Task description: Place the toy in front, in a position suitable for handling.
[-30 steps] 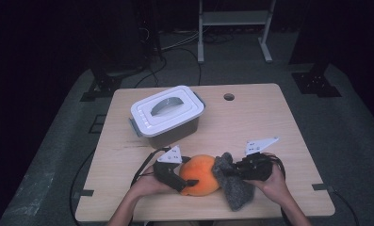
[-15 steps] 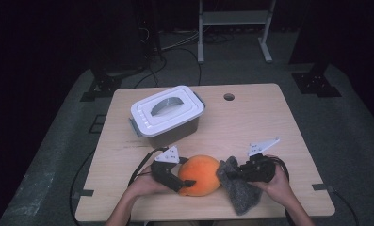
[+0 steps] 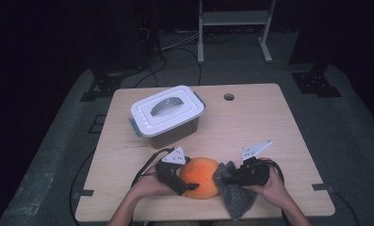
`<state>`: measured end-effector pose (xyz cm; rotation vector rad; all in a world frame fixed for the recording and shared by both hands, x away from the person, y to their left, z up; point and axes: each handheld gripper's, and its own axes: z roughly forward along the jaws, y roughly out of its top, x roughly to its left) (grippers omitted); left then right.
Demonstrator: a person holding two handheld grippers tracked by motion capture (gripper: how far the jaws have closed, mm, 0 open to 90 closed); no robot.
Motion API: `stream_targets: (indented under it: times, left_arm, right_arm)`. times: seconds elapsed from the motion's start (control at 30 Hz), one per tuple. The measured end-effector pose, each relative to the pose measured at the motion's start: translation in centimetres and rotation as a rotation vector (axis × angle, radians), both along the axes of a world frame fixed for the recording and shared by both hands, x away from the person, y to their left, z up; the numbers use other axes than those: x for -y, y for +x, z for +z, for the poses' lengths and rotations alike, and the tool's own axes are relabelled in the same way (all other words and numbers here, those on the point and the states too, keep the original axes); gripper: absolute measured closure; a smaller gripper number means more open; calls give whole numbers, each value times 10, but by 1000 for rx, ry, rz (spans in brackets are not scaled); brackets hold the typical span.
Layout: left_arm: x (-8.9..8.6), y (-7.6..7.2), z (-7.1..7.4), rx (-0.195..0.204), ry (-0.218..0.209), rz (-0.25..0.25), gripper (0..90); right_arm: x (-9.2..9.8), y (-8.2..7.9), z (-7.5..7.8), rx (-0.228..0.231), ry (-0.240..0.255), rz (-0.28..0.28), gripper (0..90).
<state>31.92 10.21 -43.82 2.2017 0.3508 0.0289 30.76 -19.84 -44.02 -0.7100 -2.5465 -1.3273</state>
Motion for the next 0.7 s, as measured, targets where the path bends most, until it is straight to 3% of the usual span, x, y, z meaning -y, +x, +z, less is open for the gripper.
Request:
stream_targets:
  times: [0.07, 0.17, 0.4, 0.47, 0.53, 0.7]
  left_arm:
    - [-1, 1, -2, -8, -15, 3, 38]
    - [-1, 0, 0, 6, -1, 4, 133]
    - [-5, 2, -1, -7, -17, 13, 139]
    - [-5, 2, -2, -24, -41, 30, 136]
    - [-5, 2, -2, -21, -43, 33, 137]
    - [-2, -1, -1, 7, -44, 1, 123]
  right_arm:
    - [1, 1, -1, -3, 3, -9, 757]
    - [2, 2, -2, -10, 6, -10, 758]
    - [6, 4, -5, -12, -53, 0, 758]
    - [9, 6, -6, -32, -48, -4, 759]
    - [12, 7, -1, -20, -47, -7, 762]
    - [13, 9, 18, 44, 49, -52, 762]
